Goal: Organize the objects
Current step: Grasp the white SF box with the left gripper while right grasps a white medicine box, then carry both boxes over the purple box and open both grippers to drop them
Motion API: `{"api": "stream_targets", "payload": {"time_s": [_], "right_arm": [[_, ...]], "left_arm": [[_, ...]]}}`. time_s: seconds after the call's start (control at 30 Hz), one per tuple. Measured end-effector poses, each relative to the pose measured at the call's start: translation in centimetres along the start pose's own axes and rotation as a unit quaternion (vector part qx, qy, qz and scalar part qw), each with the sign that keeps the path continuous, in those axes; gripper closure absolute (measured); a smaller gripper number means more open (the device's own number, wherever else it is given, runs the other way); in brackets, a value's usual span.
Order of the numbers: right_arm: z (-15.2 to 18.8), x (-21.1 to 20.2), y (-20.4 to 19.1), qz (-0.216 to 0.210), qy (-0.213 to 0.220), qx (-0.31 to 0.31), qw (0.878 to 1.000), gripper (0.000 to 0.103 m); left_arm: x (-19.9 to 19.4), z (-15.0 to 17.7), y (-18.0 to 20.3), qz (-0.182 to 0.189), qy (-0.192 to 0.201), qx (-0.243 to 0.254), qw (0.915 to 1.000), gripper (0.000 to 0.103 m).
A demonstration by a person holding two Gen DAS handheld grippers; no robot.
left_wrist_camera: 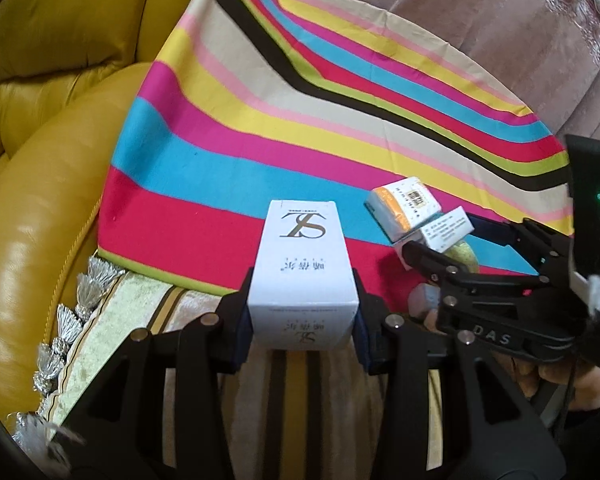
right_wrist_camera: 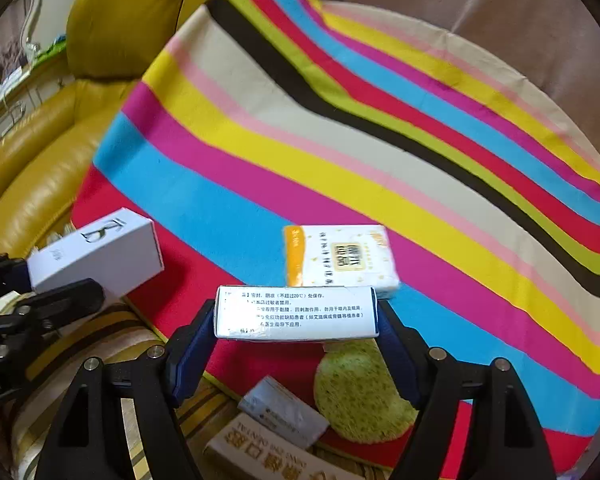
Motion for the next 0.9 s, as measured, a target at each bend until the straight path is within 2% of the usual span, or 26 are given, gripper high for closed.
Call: {"api": "stream_targets", "payload": {"time_s": [0.2,0.53,0.9], "right_arm": [[1.0,-3.6,3.5,0.025,0.033,0.063,0.997,0.026],[4.9,-8.4,9.5,0.065,0.049,0.152,0.985,0.026],[10.8,-13.2,15.5,0.117,0.052,0.224,0.966,0.026]], "left_arm": [[-0.2,0.0,3.2,0.011,0.006,0.028,0.9995,0.058],[-0.8,0.4,10.3,0.05,0.015,0.086,0.9949,0.058],[-1.6,3.2,19.8,0.115,0.003,0.166,0.9794,0.058]]}}
Point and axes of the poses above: each gripper's, at about its wrist camera, not at the fingertips, and x roughly the way its jaws point, y to its right, z to its underside, the point moved 10 cm from there along x, roughly the way its jaws point, and after that the axes turned 8 degrees about y, right-handed, at the moved point
